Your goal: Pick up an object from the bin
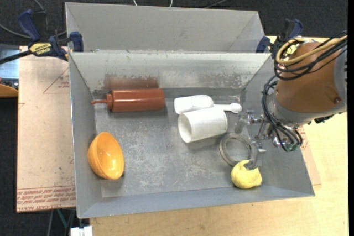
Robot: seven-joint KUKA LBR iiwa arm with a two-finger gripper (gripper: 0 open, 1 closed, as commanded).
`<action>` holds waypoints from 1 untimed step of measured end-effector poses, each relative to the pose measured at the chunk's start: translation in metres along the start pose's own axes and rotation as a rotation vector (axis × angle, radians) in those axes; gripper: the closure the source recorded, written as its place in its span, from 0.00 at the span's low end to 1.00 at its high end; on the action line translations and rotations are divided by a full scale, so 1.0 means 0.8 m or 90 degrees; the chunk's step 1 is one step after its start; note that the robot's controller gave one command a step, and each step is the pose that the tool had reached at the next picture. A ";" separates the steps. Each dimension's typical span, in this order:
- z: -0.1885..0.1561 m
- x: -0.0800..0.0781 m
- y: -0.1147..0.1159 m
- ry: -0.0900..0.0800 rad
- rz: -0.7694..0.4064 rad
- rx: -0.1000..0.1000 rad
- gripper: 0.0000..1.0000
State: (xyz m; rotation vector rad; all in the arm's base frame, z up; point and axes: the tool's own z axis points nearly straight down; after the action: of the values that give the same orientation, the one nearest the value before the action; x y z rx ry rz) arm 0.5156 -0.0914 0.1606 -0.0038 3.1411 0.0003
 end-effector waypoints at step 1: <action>0.000 0.000 0.000 0.000 0.000 0.000 0.00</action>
Offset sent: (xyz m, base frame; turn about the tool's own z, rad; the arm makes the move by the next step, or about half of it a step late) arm 0.0111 0.0123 -0.0514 0.0361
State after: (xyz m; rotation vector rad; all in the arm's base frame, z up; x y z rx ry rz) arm 0.5156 -0.0914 0.1606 -0.0037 3.1411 0.0003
